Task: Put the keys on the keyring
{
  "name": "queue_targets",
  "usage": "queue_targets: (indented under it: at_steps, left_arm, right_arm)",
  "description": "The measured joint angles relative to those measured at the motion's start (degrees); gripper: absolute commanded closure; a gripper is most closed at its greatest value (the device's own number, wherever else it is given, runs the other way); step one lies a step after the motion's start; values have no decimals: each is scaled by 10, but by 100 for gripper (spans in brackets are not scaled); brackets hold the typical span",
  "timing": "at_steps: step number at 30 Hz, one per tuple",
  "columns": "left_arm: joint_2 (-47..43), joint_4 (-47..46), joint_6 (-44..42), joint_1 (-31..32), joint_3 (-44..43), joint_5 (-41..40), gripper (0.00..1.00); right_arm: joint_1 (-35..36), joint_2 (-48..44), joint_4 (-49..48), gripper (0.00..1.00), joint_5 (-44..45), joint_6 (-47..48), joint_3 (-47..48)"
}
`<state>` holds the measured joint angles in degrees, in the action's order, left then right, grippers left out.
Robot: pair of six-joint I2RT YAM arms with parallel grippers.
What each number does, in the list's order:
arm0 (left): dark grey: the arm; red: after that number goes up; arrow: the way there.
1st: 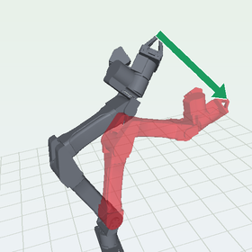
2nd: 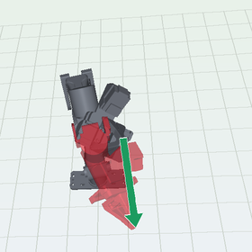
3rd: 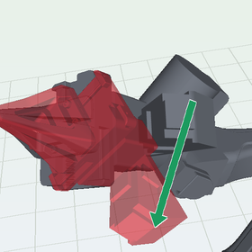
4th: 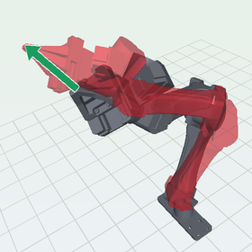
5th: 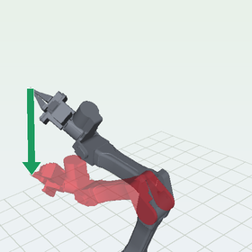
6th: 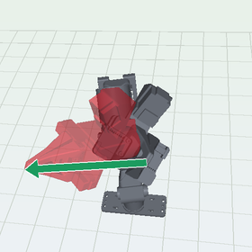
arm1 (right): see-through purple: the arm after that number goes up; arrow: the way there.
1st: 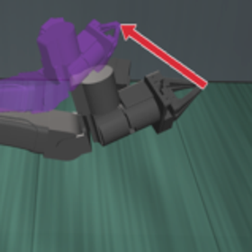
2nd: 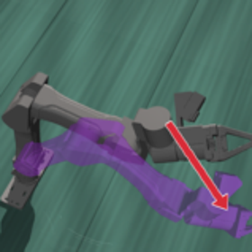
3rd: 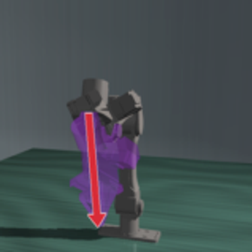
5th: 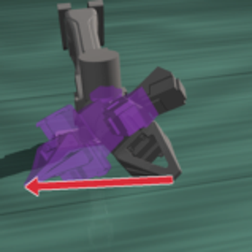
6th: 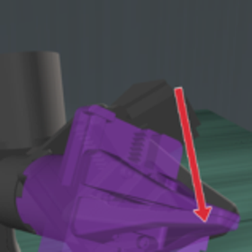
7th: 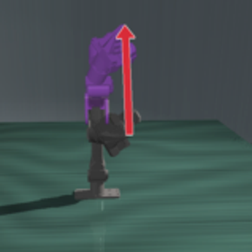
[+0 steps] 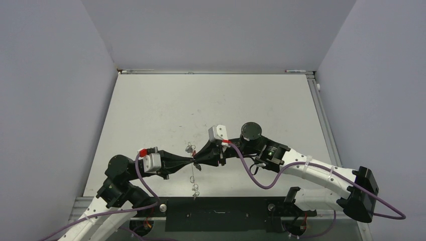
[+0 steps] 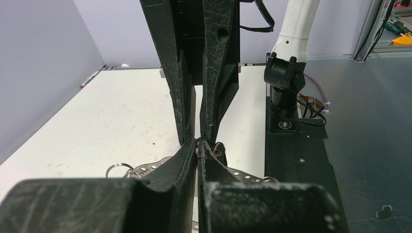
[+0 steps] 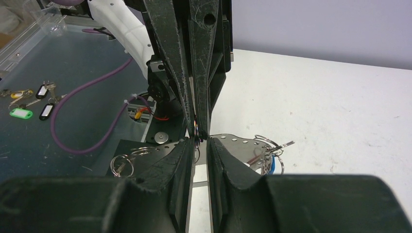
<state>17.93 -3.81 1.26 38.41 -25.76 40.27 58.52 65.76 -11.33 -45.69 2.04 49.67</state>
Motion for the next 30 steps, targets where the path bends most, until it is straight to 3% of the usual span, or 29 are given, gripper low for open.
queue_targets:
  at_steps: [30]
  left_arm:
    - [-9, 10, 0, -2, 1, -9, 100]
  right_arm:
    - [1, 14, -56, 83, -7, -40, -56]
